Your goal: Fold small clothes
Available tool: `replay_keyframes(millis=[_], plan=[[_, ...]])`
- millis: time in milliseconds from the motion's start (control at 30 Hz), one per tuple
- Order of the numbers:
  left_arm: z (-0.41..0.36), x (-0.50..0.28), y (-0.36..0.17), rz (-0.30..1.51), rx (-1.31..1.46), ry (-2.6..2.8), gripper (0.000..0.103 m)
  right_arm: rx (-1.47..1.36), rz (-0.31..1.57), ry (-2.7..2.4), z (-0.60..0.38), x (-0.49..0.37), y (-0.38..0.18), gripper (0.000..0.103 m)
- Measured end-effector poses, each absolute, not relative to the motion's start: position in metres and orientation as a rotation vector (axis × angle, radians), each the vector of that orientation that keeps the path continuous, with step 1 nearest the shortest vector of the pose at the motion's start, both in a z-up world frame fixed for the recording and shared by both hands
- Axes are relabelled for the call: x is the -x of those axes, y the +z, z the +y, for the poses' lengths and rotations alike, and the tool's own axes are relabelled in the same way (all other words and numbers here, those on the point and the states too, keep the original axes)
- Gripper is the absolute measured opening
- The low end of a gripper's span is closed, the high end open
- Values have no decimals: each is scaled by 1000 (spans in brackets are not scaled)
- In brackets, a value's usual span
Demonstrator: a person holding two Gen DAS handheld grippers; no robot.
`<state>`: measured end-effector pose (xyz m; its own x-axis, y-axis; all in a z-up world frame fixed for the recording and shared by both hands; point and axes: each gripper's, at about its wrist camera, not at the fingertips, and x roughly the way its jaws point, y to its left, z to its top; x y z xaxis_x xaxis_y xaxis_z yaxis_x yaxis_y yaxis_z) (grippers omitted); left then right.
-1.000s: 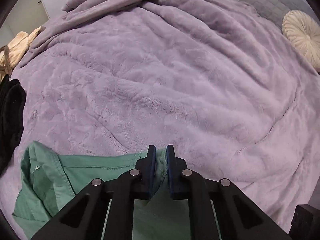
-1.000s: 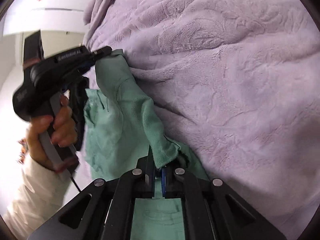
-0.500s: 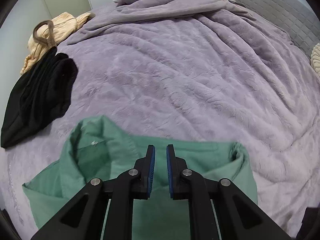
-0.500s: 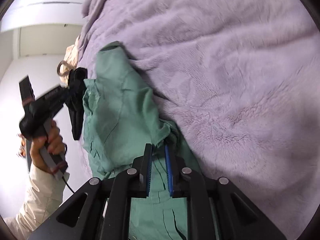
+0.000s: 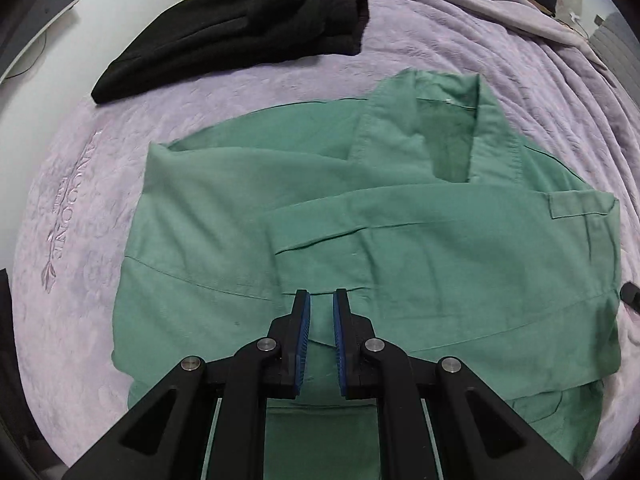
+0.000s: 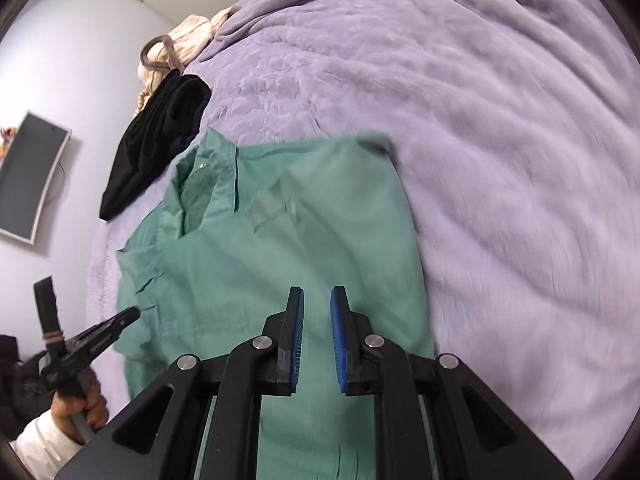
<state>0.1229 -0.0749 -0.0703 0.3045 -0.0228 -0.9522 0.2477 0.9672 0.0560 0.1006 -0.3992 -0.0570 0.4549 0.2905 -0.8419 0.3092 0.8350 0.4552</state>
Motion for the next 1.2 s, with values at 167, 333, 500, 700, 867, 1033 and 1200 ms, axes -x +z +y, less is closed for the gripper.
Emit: replay_keyframes(millis=[167, 333, 500, 700, 867, 1033, 1200], plan=[[-64, -133, -89, 1259, -187, -179, 13, -461, 1183, -94, -400, -148, -77, 17], [-71, -148, -106, 1233, -218, -189, 14, -580, 1228, -243, -449, -147, -113, 6], [-63, -150, -99, 1231, -226, -217, 17, -566, 1218, -200, -437, -126, -87, 12], [-45, -119, -85, 1289, -267, -225, 17, -523, 1233, -113, -383, -87, -48, 46], [-28, -79, -84, 1381, -261, -235, 17, -542, 1308, -44, -335, -46, -42, 65], [-9, -40, -86, 1452, -235, -239, 17, -578, 1390, -30, -303, -10, -51, 66], [11, -9, -91, 1508, -201, -217, 17, -574, 1436, -40, -284, 16, -50, 78]])
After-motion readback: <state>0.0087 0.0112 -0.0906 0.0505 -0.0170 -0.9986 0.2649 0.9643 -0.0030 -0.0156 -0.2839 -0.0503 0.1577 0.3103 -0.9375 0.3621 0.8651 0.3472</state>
